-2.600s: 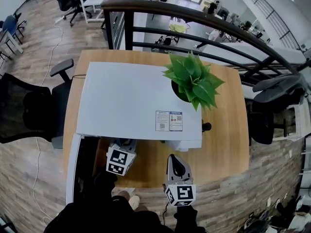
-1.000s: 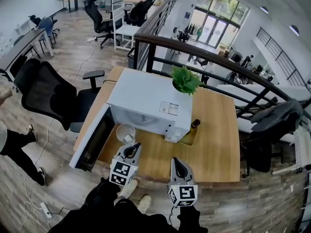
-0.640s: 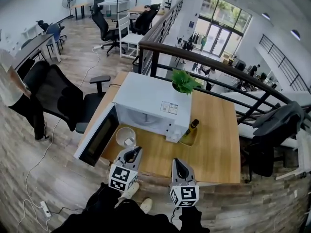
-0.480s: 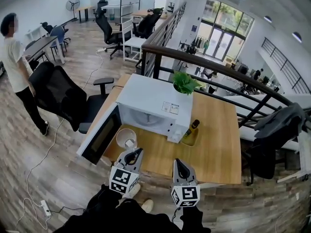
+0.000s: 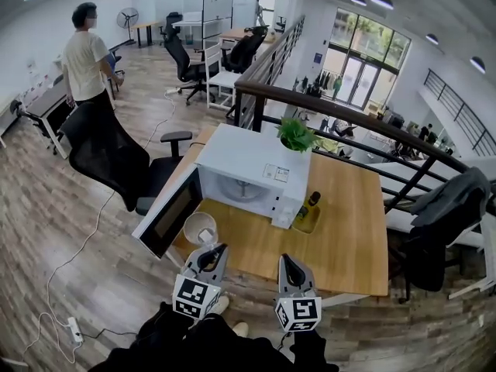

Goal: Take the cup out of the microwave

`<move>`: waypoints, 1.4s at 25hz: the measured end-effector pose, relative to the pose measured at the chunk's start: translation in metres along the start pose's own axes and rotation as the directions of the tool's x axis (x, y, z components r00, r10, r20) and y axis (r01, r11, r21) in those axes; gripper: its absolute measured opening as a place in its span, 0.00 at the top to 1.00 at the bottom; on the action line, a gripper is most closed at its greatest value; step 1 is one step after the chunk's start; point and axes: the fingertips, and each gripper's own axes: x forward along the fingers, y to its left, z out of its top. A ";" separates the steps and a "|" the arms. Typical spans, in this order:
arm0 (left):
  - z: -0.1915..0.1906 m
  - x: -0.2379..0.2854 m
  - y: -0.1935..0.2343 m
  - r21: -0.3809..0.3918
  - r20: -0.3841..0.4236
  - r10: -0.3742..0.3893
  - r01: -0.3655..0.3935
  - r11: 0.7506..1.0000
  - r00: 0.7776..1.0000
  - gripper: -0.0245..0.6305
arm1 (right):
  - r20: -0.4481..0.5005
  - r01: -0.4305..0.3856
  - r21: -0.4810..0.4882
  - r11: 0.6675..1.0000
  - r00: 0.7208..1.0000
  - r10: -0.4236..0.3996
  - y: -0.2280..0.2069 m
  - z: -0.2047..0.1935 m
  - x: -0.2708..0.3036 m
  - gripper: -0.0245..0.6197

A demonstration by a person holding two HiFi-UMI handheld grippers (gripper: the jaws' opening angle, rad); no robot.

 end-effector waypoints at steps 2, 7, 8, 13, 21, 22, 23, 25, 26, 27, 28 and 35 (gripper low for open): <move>-0.003 -0.009 -0.003 0.006 -0.008 0.004 -0.004 1.000 1.000 0.93 | 0.002 -0.003 0.003 1.000 1.000 0.003 0.003 -0.001 -0.005 0.94; -0.017 -0.023 -0.010 -0.002 -0.036 0.010 -0.010 1.000 0.999 0.93 | -0.004 -0.005 0.011 1.000 1.000 0.005 0.006 -0.009 -0.013 0.94; -0.020 -0.025 -0.012 -0.004 -0.042 0.008 -0.008 1.000 0.999 0.93 | -0.007 -0.005 0.014 1.000 1.000 0.005 0.007 -0.012 -0.015 0.94; -0.029 -0.030 -0.015 -0.011 -0.049 0.007 -0.007 1.000 0.999 0.93 | -0.016 -0.012 0.016 1.000 1.000 0.013 0.012 -0.018 -0.016 0.94; -0.025 -0.033 -0.013 -0.006 -0.044 0.005 -0.006 1.000 0.999 0.93 | -0.008 -0.012 0.036 0.999 1.000 0.012 0.014 -0.015 -0.016 0.94; -0.025 -0.033 -0.013 -0.006 -0.043 0.004 -0.004 1.000 0.999 0.93 | -0.007 -0.011 0.035 0.999 1.000 0.011 0.014 -0.015 -0.015 0.94; -0.025 -0.033 -0.013 -0.006 -0.043 0.003 -0.003 1.000 0.999 0.93 | -0.006 -0.011 0.034 0.999 1.000 0.011 0.015 -0.015 -0.015 0.94; -0.026 -0.032 -0.013 -0.003 -0.043 0.001 -0.001 1.000 0.999 0.93 | -0.007 -0.011 0.031 0.999 1.000 0.012 0.014 -0.016 -0.015 0.94; -0.026 -0.031 -0.014 -0.002 -0.043 0.001 -0.001 1.000 0.999 0.93 | -0.007 -0.012 0.030 0.999 1.000 0.012 0.014 -0.016 -0.015 0.94; -0.026 -0.031 -0.014 -0.002 -0.041 0.001 -0.001 1.000 0.999 0.93 | -0.008 -0.012 0.029 0.999 1.000 0.012 0.014 -0.016 -0.015 0.94; -0.025 -0.031 -0.014 0.000 -0.039 0.002 -0.002 1.000 0.999 0.93 | -0.008 -0.011 0.029 1.000 1.000 0.011 0.014 -0.016 -0.015 0.94; -0.025 -0.031 -0.015 -0.004 -0.038 -0.005 0.005 1.000 0.999 0.93 | -0.010 -0.008 0.028 1.000 1.000 0.008 0.013 -0.017 -0.016 0.94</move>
